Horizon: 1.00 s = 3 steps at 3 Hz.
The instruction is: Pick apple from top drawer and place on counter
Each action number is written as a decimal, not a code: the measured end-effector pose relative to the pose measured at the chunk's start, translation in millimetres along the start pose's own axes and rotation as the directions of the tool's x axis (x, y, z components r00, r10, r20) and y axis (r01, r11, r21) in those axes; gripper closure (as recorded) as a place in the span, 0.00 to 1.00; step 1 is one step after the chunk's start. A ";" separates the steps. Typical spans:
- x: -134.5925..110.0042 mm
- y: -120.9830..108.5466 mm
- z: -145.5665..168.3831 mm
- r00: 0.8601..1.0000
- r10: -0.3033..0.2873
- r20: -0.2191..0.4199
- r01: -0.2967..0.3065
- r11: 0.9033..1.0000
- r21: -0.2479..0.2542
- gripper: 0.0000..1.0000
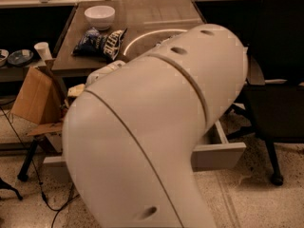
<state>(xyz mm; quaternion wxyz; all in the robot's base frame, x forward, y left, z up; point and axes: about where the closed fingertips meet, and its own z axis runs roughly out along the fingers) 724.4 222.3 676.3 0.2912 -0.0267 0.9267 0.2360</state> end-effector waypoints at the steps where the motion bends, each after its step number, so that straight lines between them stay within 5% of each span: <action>1: 2.2 -3.9 10.2 1.000 0.015 -0.019 -0.015 1.000 0.023 0.14; 3: 1.9 -28.3 11.1 0.996 0.083 -0.016 -0.082 0.994 0.075 0.38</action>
Offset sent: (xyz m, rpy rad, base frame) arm 0.0129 -0.0180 -0.0244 -0.0244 0.0741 -0.1023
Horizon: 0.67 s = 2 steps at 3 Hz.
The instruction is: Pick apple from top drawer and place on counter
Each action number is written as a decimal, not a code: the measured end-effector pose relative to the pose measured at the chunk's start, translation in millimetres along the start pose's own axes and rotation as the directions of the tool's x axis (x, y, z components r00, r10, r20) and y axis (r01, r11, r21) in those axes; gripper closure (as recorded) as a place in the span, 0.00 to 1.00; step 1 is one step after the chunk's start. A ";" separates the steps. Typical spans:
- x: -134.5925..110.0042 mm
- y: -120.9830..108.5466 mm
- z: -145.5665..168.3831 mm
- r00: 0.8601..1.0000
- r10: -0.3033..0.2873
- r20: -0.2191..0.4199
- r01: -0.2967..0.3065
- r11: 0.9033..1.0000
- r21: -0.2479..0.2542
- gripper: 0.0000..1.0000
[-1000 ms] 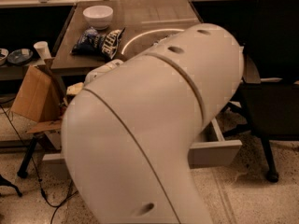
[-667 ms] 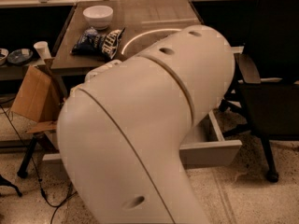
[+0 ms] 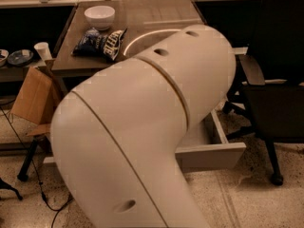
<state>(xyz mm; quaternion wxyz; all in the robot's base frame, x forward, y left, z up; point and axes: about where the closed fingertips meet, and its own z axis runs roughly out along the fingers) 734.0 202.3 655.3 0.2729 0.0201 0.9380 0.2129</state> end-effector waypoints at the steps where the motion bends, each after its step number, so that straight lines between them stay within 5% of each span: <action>1: -0.9 -10.0 -1.7 1.000 0.026 0.004 -0.026 0.999 0.021 0.37; 2: -0.7 -15.0 -2.1 0.999 0.036 0.002 -0.036 0.999 0.036 0.18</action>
Offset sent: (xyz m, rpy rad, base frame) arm 0.0002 -0.0180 -0.0056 -0.0180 0.0279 -0.0647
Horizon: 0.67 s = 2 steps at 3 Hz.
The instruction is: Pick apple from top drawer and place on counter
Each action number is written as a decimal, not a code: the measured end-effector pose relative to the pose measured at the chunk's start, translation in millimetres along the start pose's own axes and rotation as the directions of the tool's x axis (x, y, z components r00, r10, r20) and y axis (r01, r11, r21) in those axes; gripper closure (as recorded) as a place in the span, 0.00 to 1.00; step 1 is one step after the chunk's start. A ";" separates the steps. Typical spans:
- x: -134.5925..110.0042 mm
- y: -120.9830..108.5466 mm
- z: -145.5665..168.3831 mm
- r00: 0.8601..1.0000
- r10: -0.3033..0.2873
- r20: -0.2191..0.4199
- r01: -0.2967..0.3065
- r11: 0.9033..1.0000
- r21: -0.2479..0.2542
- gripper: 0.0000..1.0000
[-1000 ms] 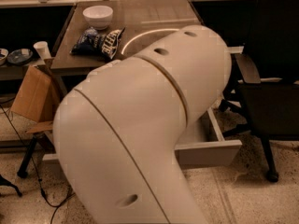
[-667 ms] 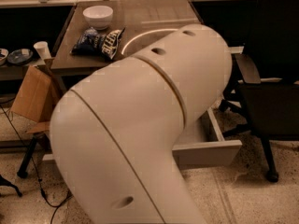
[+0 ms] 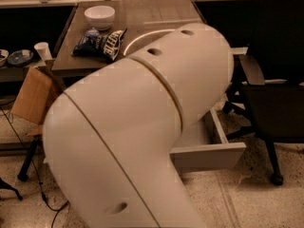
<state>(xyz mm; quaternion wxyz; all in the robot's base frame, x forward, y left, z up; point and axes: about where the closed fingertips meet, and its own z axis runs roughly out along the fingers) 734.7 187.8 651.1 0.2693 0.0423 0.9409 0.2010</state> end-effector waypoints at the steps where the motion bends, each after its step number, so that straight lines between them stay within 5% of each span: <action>1: 0.1 -0.4 0.1 1.000 0.000 0.000 0.000 1.000 0.001 0.11; 2: 5.3 -3.4 2.8 1.000 -0.012 -0.011 0.012 1.000 -0.002 0.12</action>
Offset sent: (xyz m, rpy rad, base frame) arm -0.0060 -0.0004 -0.0121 -0.0072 0.0109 0.0324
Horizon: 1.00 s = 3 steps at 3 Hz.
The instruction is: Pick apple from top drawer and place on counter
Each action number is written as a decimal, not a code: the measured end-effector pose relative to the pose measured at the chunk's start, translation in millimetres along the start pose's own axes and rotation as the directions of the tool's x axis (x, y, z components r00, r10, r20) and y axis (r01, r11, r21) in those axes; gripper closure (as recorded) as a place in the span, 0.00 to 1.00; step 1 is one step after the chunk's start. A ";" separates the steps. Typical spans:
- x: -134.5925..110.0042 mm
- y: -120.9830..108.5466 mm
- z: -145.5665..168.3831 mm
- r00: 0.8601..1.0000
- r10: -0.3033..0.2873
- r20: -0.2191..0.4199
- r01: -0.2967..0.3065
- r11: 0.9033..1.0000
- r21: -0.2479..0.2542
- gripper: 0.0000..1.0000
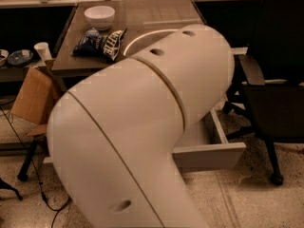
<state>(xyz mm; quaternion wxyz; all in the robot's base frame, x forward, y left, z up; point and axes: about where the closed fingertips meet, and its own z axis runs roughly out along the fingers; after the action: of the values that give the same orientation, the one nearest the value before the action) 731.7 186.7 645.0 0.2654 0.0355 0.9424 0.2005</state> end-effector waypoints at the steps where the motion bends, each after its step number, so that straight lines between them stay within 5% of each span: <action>1: 7.9 -13.0 4.7 1.000 -0.003 -0.012 0.003 1.000 0.008 0.21; 3: 9.5 -25.3 4.8 1.000 0.007 -0.002 -0.007 1.000 0.006 0.27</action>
Offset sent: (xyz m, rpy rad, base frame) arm -0.0067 -0.0242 -0.0270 -0.0082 0.0203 -0.0090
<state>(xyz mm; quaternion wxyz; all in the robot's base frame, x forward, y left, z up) 727.1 166.8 626.6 0.2636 0.0395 0.9432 0.1985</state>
